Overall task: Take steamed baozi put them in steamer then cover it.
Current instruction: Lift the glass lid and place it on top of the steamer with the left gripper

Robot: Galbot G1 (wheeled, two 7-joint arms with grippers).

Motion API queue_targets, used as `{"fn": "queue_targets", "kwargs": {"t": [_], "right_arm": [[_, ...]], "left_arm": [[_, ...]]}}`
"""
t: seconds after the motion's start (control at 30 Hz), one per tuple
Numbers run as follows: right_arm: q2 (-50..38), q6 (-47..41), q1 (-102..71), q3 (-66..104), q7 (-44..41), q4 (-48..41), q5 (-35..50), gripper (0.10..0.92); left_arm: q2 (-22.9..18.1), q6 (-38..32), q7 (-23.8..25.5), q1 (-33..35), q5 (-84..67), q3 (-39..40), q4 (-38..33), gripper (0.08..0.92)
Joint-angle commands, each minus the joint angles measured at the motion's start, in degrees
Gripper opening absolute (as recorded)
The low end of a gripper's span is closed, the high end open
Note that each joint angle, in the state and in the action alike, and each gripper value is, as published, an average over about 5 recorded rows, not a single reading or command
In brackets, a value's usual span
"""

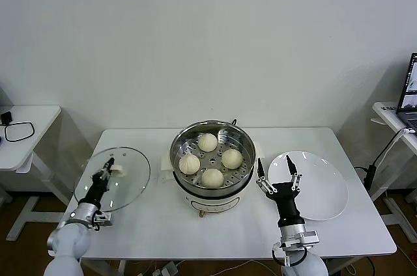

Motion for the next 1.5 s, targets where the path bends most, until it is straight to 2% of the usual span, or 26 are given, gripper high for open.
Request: {"fn": "queue_targets", "kwargs": {"t": [0.03,0.13,0.3,0.53,0.77,0.97,1.17,1.5], "right_arm": [[-0.84,-0.63,0.66,-0.27,0.00,0.26,0.40,0.823],[-0.95,-0.49,0.80,-0.61,-0.05,0.06,0.55,0.823],[-0.92,-0.24,0.99,-1.00,-0.11,-0.11,0.66,0.823],[-0.66,-0.08,1.02,-0.80,-0.14,0.46,0.49,0.823],[0.08,0.20,0.61,-0.03,-0.15,0.55,-0.05,0.823],[0.50,0.32,0.37,0.97,-0.14,0.18,-0.29,0.823],[0.34,0.10,-0.02,2.31,-0.09,0.18,-0.05,0.823],[-1.26,-0.46,-1.64,6.24,-0.62,0.32,2.80,0.823]], "left_arm": [[4.82,16.67,12.55,11.59,-17.65,0.69,-32.03,0.191],[6.79,22.42,16.24,12.38,-18.94,3.78,-38.07,0.191],[10.00,34.90,21.49,11.65,-20.88,13.59,-46.19,0.191],[11.29,45.51,25.81,5.50,-17.89,28.39,-49.27,0.191],[9.68,53.36,28.13,-2.53,-11.99,42.38,-45.63,0.191],[7.07,54.93,29.99,-8.52,-4.19,49.84,-39.19,0.191],[3.76,54.30,30.12,-12.97,0.90,53.68,-31.90,0.191],[-0.07,53.82,29.72,-15.48,3.66,54.91,-25.86,0.191]]}}
